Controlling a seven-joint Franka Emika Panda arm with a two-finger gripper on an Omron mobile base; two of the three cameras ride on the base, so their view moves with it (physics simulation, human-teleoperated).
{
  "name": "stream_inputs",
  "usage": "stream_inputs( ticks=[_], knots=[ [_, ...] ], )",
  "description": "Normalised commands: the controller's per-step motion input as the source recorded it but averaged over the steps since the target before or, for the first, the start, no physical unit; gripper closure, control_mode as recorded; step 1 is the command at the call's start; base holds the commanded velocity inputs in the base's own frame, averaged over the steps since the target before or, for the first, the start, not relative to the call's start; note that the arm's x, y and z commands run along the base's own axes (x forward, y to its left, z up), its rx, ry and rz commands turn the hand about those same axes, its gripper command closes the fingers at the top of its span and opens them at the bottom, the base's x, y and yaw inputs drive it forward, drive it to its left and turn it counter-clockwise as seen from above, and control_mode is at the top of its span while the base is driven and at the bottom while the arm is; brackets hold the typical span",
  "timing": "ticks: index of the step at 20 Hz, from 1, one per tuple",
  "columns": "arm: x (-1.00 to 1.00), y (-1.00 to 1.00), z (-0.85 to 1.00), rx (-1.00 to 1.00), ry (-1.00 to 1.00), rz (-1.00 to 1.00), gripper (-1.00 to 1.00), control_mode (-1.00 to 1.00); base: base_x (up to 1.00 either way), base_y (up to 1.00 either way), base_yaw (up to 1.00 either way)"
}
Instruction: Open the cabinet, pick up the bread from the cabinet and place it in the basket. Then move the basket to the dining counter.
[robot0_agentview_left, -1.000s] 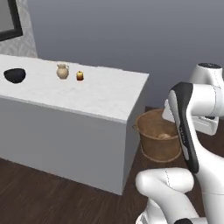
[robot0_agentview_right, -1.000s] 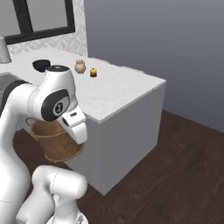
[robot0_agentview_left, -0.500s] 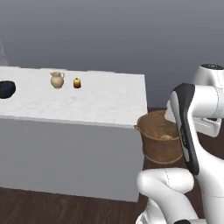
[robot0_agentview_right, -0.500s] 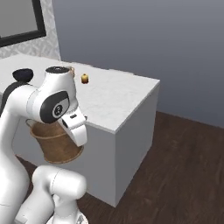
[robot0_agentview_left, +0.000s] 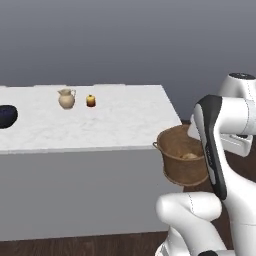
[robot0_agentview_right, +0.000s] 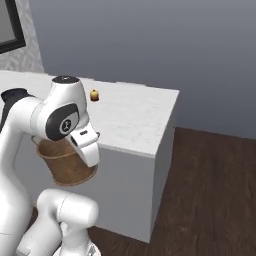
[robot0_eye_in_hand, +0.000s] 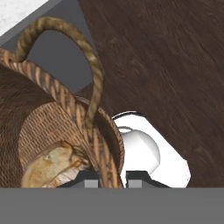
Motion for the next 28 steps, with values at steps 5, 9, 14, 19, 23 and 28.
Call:
stream_inputs(
  ticks=[5, 9, 14, 19, 23, 28],
  knots=[
    [0.00, 0.00, 0.00, 0.00, 0.00, 0.00, 1.00, 1.00, 0.27, 0.74, -0.23],
    [0.00, 0.00, 0.00, 0.00, 0.00, 0.00, 1.00, 1.00, 0.41, 0.46, -0.11],
    [0.00, 0.00, 0.00, 0.00, 0.00, 0.00, 1.00, 1.00, 0.52, 0.24, -0.07],
    [0.00, 0.00, 0.00, 0.00, 0.00, 0.00, 1.00, 1.00, 0.56, 0.19, -0.06],
    [0.00, 0.00, 0.00, 0.00, 0.00, 0.00, 1.00, 1.00, 0.60, 0.24, -0.07],
    [0.00, 0.00, 0.00, 0.00, 0.00, 0.00, 1.00, 1.00, 0.59, 0.28, -0.08]
  ],
)
